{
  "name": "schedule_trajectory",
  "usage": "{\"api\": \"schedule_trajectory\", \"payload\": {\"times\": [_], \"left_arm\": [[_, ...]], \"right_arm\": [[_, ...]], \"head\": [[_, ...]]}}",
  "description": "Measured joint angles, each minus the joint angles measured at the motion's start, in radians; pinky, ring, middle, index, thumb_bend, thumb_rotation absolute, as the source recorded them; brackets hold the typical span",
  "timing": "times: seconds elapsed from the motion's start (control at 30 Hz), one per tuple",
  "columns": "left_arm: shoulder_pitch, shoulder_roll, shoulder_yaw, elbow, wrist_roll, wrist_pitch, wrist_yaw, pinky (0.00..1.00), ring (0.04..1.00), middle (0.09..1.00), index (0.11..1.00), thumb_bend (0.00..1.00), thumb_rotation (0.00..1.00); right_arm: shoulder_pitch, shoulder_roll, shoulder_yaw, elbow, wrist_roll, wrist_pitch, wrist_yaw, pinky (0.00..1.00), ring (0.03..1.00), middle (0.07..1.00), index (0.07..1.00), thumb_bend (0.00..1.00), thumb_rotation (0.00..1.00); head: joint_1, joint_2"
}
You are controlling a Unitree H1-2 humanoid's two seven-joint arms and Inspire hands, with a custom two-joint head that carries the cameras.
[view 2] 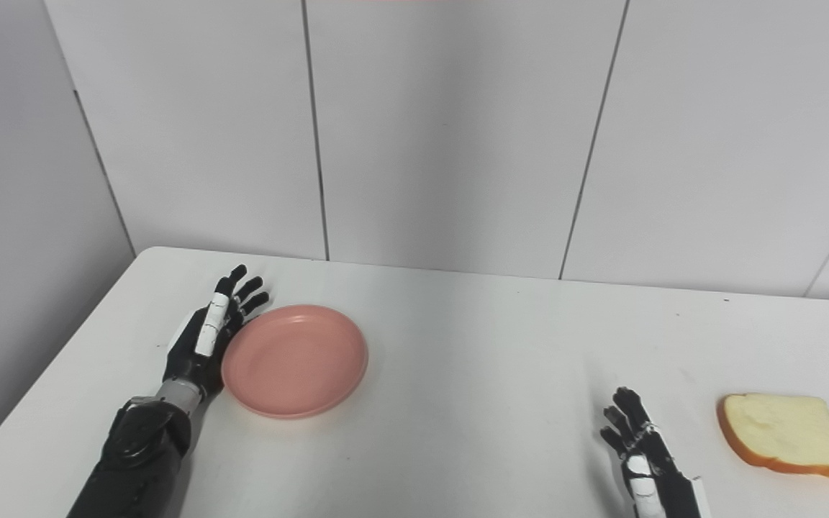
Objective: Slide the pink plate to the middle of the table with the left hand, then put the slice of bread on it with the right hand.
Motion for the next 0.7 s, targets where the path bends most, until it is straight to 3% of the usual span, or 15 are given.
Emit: {"api": "schedule_trajectory", "payload": {"times": [0.5, 0.7], "left_arm": [[0.042, -0.095, -0.055, -0.114, 0.055, 0.059, 0.046, 0.77, 0.893, 0.926, 0.965, 0.97, 0.84], [0.072, -0.147, -0.070, -0.175, 0.066, 0.085, 0.066, 0.82, 0.915, 0.931, 0.961, 0.98, 0.82]], "right_arm": [[0.008, 0.007, 0.007, -0.013, -0.016, 0.010, -0.010, 0.90, 0.912, 0.928, 0.899, 0.82, 0.88], [0.012, 0.009, 0.012, -0.019, -0.022, 0.014, -0.021, 0.91, 0.920, 0.928, 0.901, 0.83, 0.88]], "head": [[-0.044, 0.012], [-0.060, 0.018]]}}
